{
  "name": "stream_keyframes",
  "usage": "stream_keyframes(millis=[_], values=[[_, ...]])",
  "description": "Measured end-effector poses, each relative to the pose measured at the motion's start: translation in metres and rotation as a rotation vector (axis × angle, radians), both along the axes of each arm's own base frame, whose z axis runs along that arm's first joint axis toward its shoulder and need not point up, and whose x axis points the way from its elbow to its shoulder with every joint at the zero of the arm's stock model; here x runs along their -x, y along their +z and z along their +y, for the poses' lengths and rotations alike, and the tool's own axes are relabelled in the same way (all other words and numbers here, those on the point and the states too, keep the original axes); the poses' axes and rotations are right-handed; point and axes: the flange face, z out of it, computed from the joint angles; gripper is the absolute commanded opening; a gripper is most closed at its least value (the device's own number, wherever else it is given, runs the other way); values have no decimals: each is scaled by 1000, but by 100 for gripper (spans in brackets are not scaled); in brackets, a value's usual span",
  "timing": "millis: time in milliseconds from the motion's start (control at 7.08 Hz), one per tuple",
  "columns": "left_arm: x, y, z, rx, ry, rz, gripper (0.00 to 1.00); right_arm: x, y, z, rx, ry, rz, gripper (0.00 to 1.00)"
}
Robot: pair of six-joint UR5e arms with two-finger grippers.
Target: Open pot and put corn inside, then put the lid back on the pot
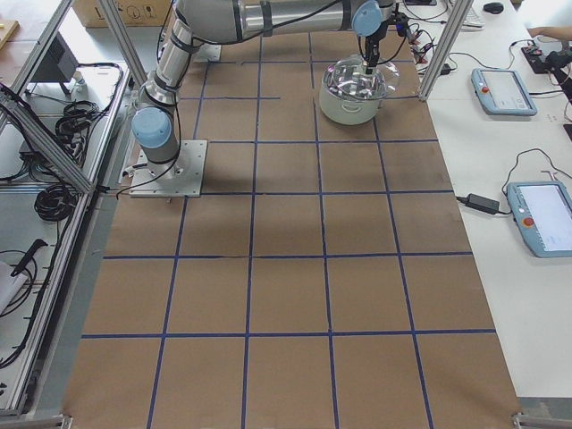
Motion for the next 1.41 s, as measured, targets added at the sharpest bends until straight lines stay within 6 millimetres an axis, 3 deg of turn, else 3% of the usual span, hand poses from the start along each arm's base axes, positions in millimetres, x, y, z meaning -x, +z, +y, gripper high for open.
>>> stream_keyframes(millis=[283, 424, 565, 848, 1130, 1413], values=[[23, 54, -8, -16, 15, 9, 1, 88, -3, -17, -29, 42, 3, 19], [49, 78, -17, -17, 36, 12, 1, 124, -10, -22, -46, 47, -5, 19], [84, 97, -28, -9, 44, 16, 2, 144, -15, -23, -57, 53, -12, 19], [164, 105, -61, 4, 51, 26, 2, 151, -19, -23, -64, 58, -13, 19], [253, 86, -104, 13, 92, 40, 2, 151, -19, -23, -65, 56, -12, 19], [317, 65, -140, 34, 112, 37, 2, 149, -19, -22, -67, 57, -11, 19]])
